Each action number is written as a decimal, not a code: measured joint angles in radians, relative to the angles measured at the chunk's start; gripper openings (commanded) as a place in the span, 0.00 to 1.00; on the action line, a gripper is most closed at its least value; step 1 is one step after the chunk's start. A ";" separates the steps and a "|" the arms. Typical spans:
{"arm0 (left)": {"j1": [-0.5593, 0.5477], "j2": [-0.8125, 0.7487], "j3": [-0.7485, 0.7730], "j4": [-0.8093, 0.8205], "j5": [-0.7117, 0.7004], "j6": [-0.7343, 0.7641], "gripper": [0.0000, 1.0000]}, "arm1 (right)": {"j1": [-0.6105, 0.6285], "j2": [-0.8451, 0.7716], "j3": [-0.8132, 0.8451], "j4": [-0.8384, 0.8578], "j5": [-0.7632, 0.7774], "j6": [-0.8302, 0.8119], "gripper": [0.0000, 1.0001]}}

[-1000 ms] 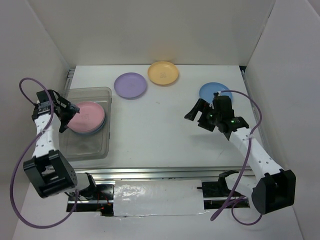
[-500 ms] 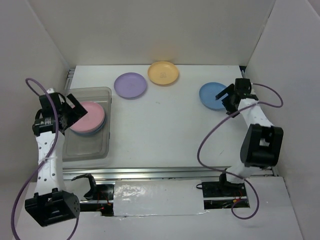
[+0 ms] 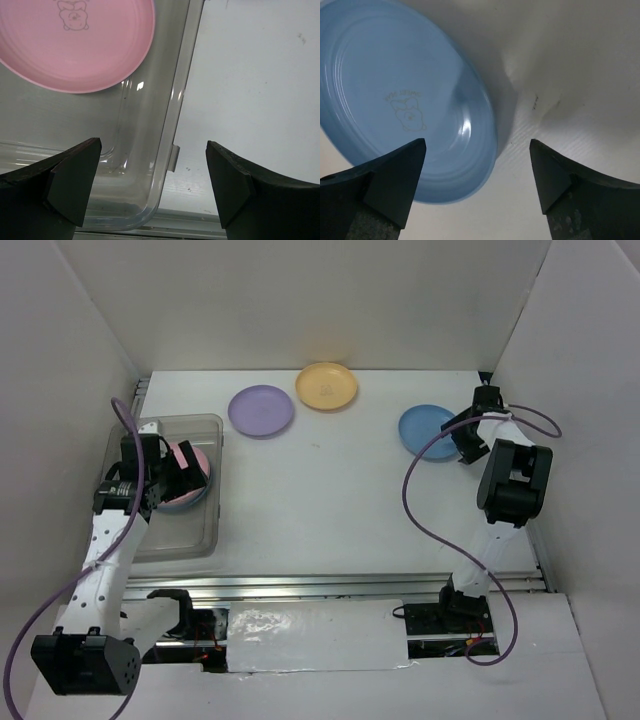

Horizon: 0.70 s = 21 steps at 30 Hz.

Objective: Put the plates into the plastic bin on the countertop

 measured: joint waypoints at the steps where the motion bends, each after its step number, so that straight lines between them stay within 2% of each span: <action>1: -0.005 -0.002 -0.013 0.000 -0.005 0.002 0.99 | 0.000 0.014 0.020 -0.008 0.001 -0.004 0.82; 2: -0.009 -0.003 -0.024 0.001 -0.009 0.004 0.99 | 0.000 0.028 0.040 -0.015 0.002 -0.008 0.74; 3: -0.013 -0.003 -0.032 0.003 -0.011 0.004 0.99 | 0.000 0.045 0.067 -0.029 0.002 -0.011 0.57; 5: -0.018 -0.003 -0.045 0.006 -0.015 0.005 0.99 | 0.000 0.073 0.106 -0.042 0.002 -0.023 0.46; 12: -0.021 -0.003 -0.044 0.017 -0.016 0.008 0.99 | -0.002 0.109 0.098 -0.057 -0.023 -0.042 0.43; 14: -0.021 -0.003 -0.044 0.019 -0.016 0.008 0.99 | -0.002 0.109 0.083 -0.060 -0.029 -0.045 0.36; 15: -0.021 -0.003 -0.044 0.020 -0.015 0.008 0.99 | -0.002 0.109 0.082 -0.059 -0.030 -0.050 0.13; 16: -0.021 -0.003 -0.044 0.021 -0.015 0.008 0.99 | -0.002 0.109 0.082 -0.055 -0.041 -0.057 0.00; 21: -0.080 0.006 -0.018 0.018 0.019 0.000 0.99 | 0.015 0.058 0.045 -0.010 -0.058 -0.042 0.00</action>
